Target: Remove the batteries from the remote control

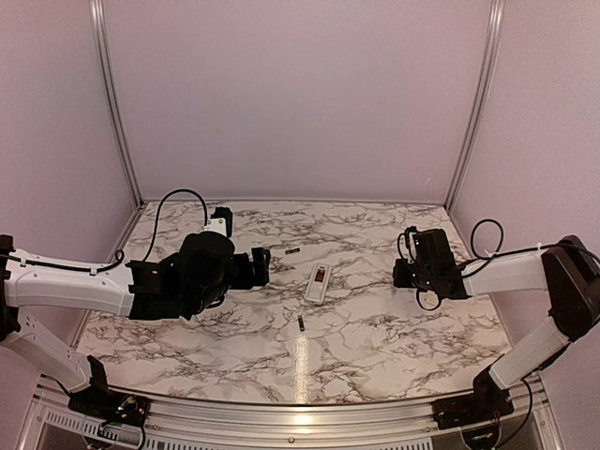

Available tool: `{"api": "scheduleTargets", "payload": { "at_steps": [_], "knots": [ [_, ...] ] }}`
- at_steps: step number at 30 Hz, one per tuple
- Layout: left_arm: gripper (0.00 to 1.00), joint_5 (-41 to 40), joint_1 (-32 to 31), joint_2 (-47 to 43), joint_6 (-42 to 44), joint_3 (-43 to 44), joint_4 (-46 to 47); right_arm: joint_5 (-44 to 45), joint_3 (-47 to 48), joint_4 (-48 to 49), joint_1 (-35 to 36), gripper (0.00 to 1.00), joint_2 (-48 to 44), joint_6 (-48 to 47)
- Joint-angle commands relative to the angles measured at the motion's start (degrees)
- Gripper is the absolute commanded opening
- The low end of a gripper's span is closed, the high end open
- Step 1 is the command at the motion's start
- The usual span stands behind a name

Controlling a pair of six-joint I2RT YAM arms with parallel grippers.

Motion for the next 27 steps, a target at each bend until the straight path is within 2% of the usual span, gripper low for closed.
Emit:
{"api": "scheduleTargets", "payload": {
  "at_steps": [1, 10, 18, 27],
  "knots": [
    [0.99, -0.5, -0.1, 0.4, 0.3, -0.3, -0.7, -1.0, -0.3, -2.0, -0.3, 0.07, -0.2, 1.2],
    [0.99, -0.8, -0.1, -0.6, -0.9, -1.2, -0.8, -1.4, -0.8, -3.6, -0.3, 0.07, 0.5, 1.8],
    [0.99, -1.1, -0.1, -1.1, -1.8, -1.8, -0.7, -2.6, 0.1, -6.5, -0.3, 0.19, 0.1, 3.4],
    [0.99, -1.0, -0.1, 0.1, -0.7, -0.7, -0.1, -4.7, -1.1, -7.5, -0.3, 0.19, -0.3, 4.6]
  ]
}}
